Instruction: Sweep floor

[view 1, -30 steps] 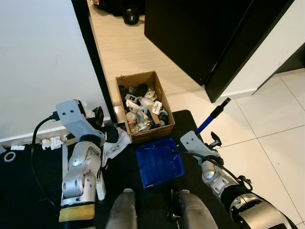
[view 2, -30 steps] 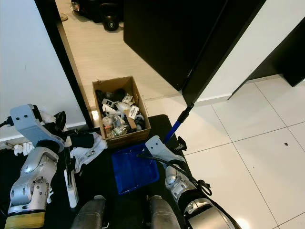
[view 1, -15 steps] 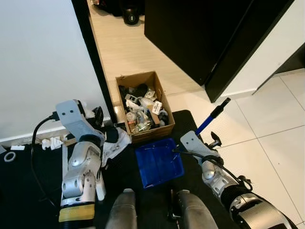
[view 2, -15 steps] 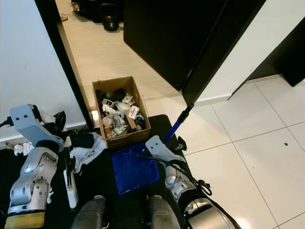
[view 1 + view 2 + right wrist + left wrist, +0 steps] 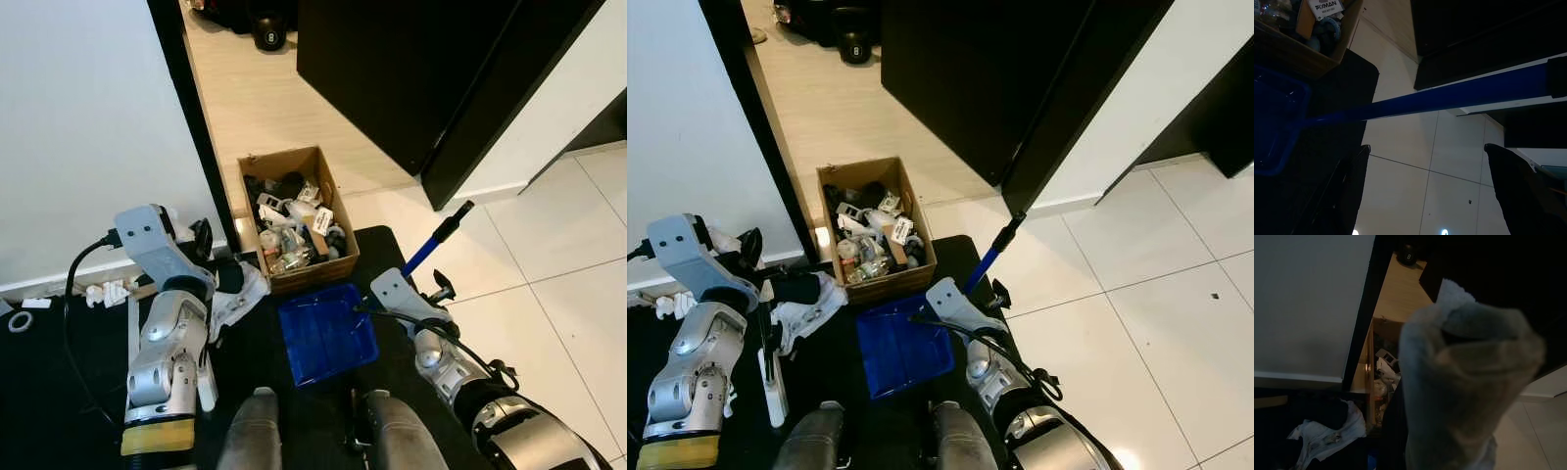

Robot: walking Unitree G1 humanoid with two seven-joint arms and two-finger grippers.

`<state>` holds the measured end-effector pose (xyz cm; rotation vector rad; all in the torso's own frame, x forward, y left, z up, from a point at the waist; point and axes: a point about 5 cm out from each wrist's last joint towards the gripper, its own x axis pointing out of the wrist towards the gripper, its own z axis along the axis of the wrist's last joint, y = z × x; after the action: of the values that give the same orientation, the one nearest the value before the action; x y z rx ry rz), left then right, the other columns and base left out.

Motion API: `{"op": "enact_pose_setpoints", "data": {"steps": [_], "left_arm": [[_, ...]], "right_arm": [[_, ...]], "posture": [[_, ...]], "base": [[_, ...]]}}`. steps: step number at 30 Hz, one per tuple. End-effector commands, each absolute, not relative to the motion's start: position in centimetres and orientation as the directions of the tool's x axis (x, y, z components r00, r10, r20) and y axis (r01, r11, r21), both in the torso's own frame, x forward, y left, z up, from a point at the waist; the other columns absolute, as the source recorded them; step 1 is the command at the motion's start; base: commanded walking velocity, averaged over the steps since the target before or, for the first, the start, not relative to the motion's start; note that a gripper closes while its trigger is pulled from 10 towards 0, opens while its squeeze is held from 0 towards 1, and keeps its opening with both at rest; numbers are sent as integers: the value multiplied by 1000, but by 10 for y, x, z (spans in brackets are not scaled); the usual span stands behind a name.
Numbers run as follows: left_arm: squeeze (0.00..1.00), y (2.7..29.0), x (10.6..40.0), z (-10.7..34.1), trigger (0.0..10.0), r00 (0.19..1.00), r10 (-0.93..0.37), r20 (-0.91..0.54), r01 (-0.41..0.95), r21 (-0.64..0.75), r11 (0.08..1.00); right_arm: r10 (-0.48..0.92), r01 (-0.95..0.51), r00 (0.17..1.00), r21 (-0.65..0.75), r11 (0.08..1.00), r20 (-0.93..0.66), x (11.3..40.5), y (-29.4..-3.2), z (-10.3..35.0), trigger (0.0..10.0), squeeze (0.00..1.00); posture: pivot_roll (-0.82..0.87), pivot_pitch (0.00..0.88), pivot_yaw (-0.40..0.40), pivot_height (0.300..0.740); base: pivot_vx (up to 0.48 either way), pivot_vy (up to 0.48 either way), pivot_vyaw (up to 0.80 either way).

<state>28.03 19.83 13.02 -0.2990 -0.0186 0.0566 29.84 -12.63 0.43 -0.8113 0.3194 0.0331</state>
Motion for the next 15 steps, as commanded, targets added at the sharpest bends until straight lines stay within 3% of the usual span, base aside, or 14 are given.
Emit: {"op": "enact_pose_setpoints", "data": {"steps": [1,15], "left_arm": [[0,197,279,130,10000,998,64,11,-58,-294,954],[0,197,279,130,10000,998,62,10,-56,-290,955]], "right_arm": [[-105,-165,941,-707,688,-322,293,-131,-2,10000,0],[-104,-164,942,-707,688,-320,293,-129,-2,10000,0]], "posture": [[123,220,-85,740],[125,217,-89,740]], "base": [[0,0,0],[0,0,0]]}}
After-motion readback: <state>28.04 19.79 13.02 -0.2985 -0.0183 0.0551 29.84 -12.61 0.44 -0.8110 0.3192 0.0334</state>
